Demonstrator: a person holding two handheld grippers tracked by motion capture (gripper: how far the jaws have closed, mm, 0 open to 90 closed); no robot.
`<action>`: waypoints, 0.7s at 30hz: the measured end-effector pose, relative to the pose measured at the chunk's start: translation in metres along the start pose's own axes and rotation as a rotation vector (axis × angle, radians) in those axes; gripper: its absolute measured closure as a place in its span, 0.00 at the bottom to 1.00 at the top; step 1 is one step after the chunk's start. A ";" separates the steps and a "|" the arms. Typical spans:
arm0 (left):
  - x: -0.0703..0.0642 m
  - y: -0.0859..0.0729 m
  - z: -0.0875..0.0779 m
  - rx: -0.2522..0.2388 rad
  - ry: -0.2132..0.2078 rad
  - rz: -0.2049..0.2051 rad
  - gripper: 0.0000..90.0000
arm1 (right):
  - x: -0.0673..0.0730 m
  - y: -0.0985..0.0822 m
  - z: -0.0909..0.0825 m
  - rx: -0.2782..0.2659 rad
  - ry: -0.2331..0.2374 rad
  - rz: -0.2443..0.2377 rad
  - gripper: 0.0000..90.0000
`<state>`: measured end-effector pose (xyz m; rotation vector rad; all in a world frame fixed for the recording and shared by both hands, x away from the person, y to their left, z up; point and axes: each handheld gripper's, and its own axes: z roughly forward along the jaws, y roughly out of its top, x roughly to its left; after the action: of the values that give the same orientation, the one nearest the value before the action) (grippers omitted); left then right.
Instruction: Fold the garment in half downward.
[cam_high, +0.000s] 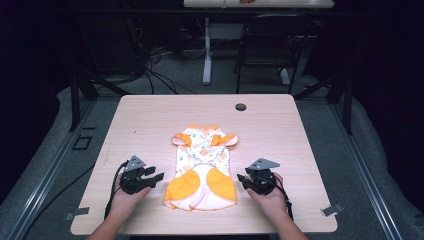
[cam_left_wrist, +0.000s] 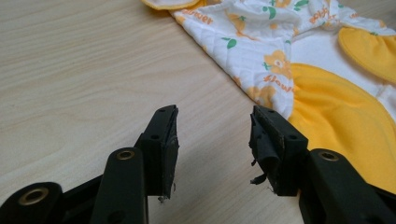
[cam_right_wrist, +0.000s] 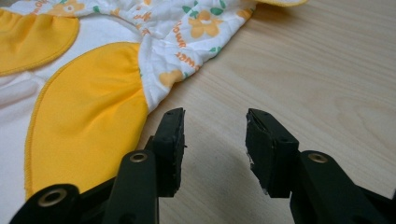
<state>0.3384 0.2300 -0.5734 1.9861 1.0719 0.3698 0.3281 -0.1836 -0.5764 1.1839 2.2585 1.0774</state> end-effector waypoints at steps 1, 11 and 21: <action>-0.001 0.001 0.000 -0.003 0.000 0.005 0.58 | 0.001 0.001 0.000 -0.004 0.007 -0.005 0.63; -0.023 0.008 0.010 0.000 -0.036 0.063 0.74 | 0.023 0.014 0.007 -0.009 0.089 -0.074 0.79; -0.054 0.014 0.028 0.047 -0.062 0.186 0.96 | 0.044 0.023 0.012 0.003 0.108 -0.163 0.95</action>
<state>0.3305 0.1675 -0.5731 2.1320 0.8674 0.3822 0.3223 -0.1341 -0.5657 0.9437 2.3918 1.0980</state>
